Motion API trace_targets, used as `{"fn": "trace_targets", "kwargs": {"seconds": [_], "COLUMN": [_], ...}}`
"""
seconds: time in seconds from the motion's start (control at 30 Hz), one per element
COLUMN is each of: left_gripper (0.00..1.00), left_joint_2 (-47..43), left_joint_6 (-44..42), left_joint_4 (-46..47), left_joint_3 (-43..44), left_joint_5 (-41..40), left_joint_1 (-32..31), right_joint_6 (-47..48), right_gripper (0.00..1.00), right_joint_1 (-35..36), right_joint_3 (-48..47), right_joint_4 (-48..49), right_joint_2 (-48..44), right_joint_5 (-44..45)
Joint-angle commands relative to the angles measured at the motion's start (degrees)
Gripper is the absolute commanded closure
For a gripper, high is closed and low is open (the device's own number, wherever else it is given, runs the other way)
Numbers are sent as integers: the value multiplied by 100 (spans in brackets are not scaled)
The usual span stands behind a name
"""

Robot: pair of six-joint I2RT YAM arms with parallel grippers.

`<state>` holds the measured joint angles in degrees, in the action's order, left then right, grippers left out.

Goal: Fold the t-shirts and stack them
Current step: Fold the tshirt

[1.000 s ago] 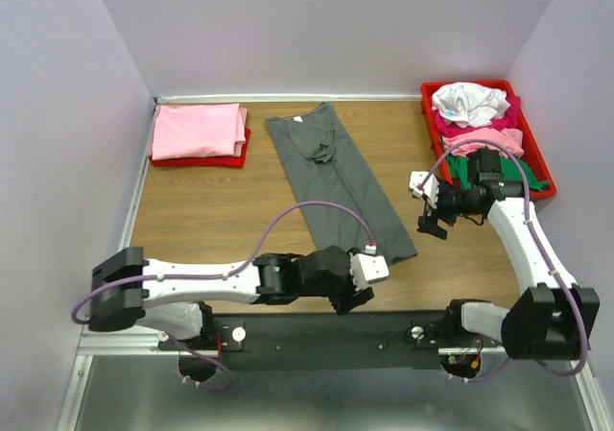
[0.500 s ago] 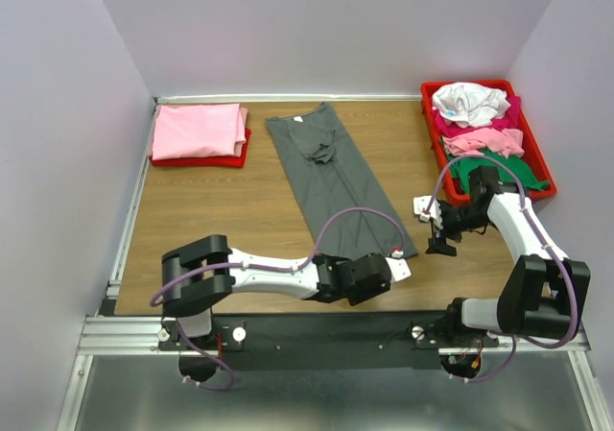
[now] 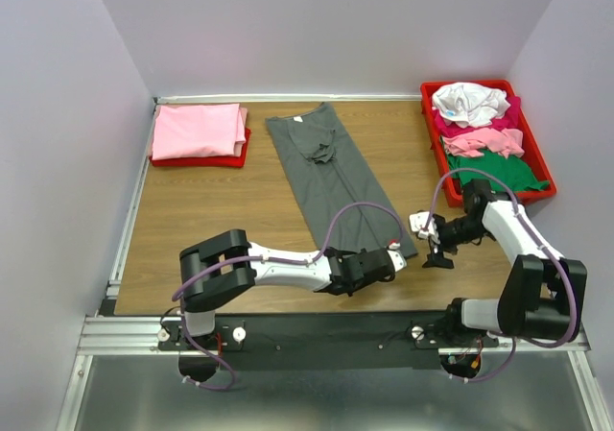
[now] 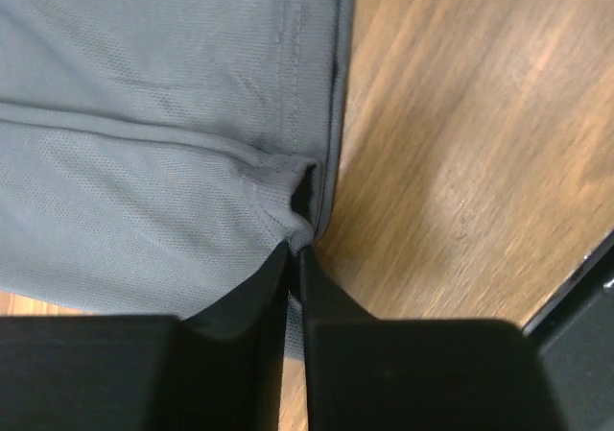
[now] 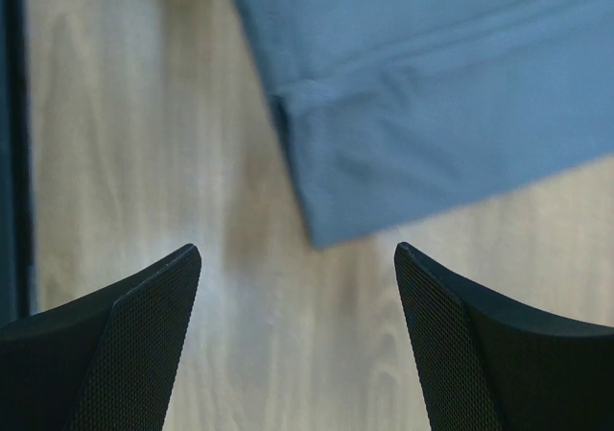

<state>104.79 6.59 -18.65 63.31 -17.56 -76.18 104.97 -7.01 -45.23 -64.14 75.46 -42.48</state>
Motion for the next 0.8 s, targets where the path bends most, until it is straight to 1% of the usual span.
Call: {"fn": "trace_targets", "kwargs": {"seconds": [0.0,0.07,0.1,0.2,0.27,0.37,0.57,0.6,0.77], "left_gripper": [96,99,100,100,100,100,100,100,100], "left_joint_2": [130,50,-28,-178,-292,-468,-653,-679,-732], "left_joint_6": [167,211,237,316,404,448,528,536,659], "left_joint_4": [-315,-297,-262,-200,-130,-24,160,204,397], "left_joint_3": [-90,-126,-187,-240,-319,-442,-583,-592,-706], "left_joint_5": [7,120,191,410,516,613,763,824,974], "left_joint_1": [68,68,68,68,68,60,68,60,60], "right_joint_6": [147,112,42,-204,-467,-749,-776,-793,-1136], "right_gripper": [12,12,13,16,20,26,35,35,44], "right_joint_1": [269,497,594,902,1130,1385,1641,1754,2106], "right_joint_3": [391,524,568,726,788,928,1051,1113,1552], "right_joint_4": [286,419,646,938,1245,1790,2054,2107,2599], "right_joint_2": [-408,-496,-532,-498,-427,-287,-76,-67,-75], "right_joint_5": [143,170,213,310,372,757,899,1004,1242]}}
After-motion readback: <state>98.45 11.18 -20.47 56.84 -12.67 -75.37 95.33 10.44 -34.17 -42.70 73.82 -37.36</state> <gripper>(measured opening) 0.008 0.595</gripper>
